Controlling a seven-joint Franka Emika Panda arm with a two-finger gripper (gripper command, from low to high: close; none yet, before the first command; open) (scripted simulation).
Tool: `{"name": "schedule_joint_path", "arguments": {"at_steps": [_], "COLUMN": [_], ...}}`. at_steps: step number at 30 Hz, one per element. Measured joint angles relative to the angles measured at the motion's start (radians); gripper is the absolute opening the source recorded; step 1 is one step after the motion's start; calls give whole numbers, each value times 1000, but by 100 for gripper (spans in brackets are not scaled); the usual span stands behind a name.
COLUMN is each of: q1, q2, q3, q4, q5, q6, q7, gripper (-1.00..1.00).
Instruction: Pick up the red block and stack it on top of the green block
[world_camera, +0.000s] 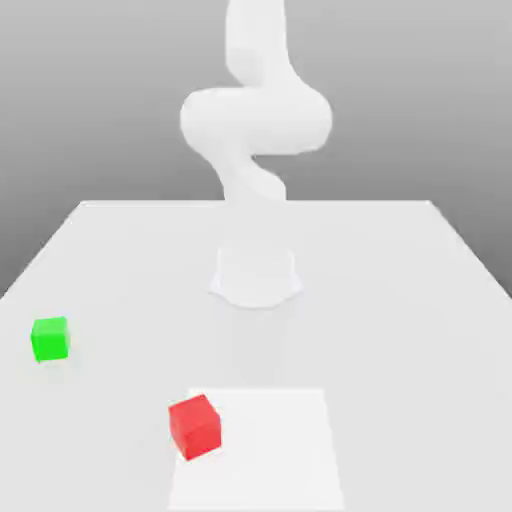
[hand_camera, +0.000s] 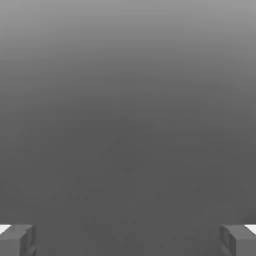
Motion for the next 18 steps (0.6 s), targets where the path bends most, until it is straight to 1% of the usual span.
{"name": "schedule_joint_path", "arguments": {"at_steps": [10, 18], "q1": [-119, -196], "q2": [370, 660], "q3": [41, 50], "q4": [-174, -310], "q5": [36, 4], "q6": [200, 357], "q7": [332, 636], "gripper": [0, 0]}}
